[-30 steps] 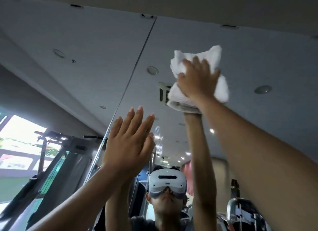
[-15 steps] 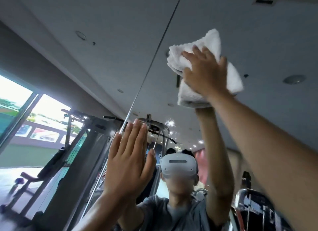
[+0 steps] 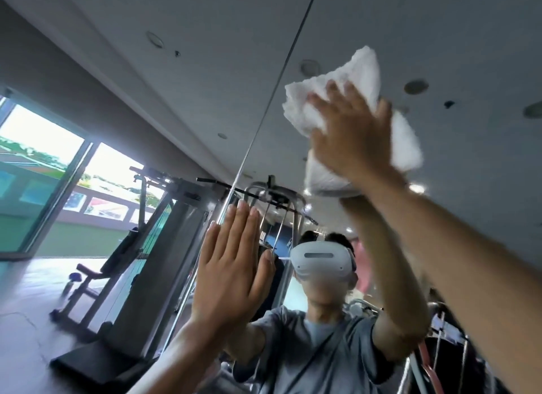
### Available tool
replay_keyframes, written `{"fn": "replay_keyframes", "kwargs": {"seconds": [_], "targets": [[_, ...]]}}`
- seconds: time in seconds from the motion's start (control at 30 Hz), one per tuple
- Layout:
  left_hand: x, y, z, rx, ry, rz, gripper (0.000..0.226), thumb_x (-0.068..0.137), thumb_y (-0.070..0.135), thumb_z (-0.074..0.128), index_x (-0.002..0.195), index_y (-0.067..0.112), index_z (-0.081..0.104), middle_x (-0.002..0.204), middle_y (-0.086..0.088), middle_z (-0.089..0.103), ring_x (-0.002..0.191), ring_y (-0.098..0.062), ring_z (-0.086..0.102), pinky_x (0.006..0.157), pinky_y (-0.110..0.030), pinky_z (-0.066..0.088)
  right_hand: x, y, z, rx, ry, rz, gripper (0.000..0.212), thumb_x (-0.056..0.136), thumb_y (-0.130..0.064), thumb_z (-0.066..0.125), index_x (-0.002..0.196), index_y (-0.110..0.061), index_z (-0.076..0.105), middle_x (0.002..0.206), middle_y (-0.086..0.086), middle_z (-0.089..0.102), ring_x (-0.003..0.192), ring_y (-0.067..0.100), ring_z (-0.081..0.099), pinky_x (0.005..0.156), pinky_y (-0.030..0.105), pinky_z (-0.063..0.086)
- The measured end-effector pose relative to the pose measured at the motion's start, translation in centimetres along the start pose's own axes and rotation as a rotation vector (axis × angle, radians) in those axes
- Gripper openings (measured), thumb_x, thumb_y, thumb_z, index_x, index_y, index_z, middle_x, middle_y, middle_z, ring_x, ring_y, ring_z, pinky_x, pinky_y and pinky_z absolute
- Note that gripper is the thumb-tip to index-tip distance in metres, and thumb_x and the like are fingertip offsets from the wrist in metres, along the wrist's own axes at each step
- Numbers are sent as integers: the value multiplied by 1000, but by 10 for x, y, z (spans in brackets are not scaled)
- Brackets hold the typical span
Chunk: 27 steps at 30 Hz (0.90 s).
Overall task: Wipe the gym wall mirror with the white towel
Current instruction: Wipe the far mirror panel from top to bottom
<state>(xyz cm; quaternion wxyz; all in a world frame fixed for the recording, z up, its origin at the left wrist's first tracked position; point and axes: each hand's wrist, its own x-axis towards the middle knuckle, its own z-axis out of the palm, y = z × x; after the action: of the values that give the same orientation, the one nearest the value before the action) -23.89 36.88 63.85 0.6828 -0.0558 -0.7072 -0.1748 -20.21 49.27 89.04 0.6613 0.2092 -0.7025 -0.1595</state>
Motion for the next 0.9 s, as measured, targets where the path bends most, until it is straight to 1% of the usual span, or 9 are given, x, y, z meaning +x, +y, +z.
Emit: {"fn": "replay_keyframes", "kwargs": {"seconds": [0.1,0.17,0.23,0.37,0.47,0.57,0.73,0.8,0.9], "targets": [[-8,-3,-2,1,-3,-4,64,105,47,15,158,12,24,165,-7,20,155,-20,13,125,-40,9,-51,-52,12,1,-103,-327,56,97,-45,37,152,-39,35,165,-4,23,153,18,16,112,53,13],[-23,-4,-3,0,-12,-4,63,105,46,15,156,10,26,163,-9,25,154,-21,16,125,-38,8,-79,-48,9,61,-186,-639,58,92,-47,33,148,-40,43,162,-5,32,150,18,26,112,53,17],[-41,-7,-3,3,-30,4,63,105,45,15,156,10,28,163,-10,26,154,-23,16,125,-41,10,-81,-19,-1,98,-291,-764,59,87,-49,31,143,-45,48,160,-12,32,150,11,24,115,54,13],[-56,-8,-4,28,-51,-7,63,106,44,14,157,9,26,166,-8,19,154,-23,14,123,-46,14,-69,22,-11,92,-194,-346,59,86,-50,29,144,-50,42,161,-15,28,150,12,22,114,57,14],[-56,-6,-5,25,-37,-20,62,106,43,15,157,10,26,166,-8,20,154,-24,15,124,-44,13,-88,-26,5,-3,-77,-36,63,87,-49,35,149,-40,40,163,-5,28,151,20,23,114,55,13],[-64,-8,-5,14,-33,-23,61,106,43,16,156,9,27,163,-11,26,153,-26,18,125,-41,10,-129,-89,20,65,-67,-238,59,84,-40,54,142,-34,53,158,0,39,147,22,33,112,52,13],[-99,-14,-9,48,-81,11,61,107,42,20,152,6,37,162,-11,26,153,-28,18,125,-42,9,-145,-66,1,97,-317,-653,64,85,-49,26,145,-44,45,161,-10,29,151,14,22,115,47,2],[-102,-13,-9,54,-93,8,60,106,41,20,154,6,34,164,-10,23,154,-28,17,125,-42,8,-125,-37,-4,98,-301,-566,59,87,-50,28,144,-47,44,162,-12,28,151,14,20,117,49,0],[-100,-11,-9,56,-81,-5,59,106,40,21,156,9,29,166,-8,20,154,-27,16,125,-43,9,-117,-29,-2,71,-148,-187,56,92,-45,39,147,-42,43,163,-7,28,151,19,21,117,54,10]]}}
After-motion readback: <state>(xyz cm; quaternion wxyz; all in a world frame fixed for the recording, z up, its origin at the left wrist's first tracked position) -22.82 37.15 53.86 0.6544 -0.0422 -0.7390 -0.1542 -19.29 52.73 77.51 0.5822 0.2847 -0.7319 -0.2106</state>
